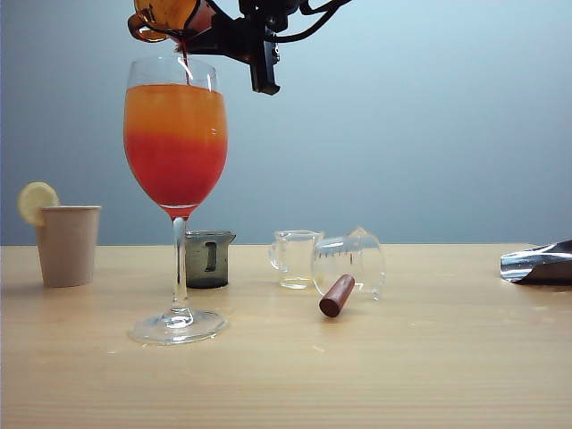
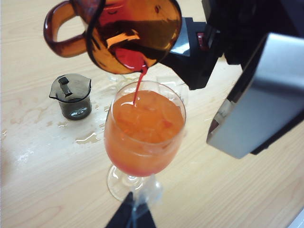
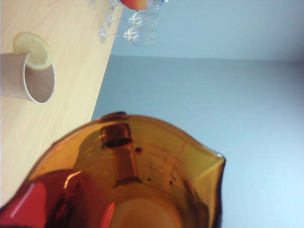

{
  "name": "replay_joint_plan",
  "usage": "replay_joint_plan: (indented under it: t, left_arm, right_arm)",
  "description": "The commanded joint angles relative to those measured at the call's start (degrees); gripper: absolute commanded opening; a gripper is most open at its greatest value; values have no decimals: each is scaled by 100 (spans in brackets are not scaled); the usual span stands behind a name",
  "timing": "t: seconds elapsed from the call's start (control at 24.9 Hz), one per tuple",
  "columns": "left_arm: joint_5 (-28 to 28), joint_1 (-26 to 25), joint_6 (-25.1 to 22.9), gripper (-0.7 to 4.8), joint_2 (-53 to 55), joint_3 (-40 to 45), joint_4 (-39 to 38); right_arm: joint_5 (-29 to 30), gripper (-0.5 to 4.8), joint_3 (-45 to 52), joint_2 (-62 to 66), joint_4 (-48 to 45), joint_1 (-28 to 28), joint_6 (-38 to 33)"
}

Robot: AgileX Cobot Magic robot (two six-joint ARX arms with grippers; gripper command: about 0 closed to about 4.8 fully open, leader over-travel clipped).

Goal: Pick up the fourth measuring cup from the left, pour the grenadine inside into the goblet, and finally put the measuring cup back in its original place.

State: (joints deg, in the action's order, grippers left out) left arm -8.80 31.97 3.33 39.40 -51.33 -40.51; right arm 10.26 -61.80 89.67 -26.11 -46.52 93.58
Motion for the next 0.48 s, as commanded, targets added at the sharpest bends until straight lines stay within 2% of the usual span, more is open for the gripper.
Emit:
replay_joint_plan:
  t: [0.04,0.48]
  left_arm:
    - [-24,2,13,-5,-15,-13,72]
    - [-24,2,13,-5,-15,-13,72]
  right_arm:
    - [13,147,-50,-44,-160,-22,125]
    - [11,147,-50,-44,-162,-24,474]
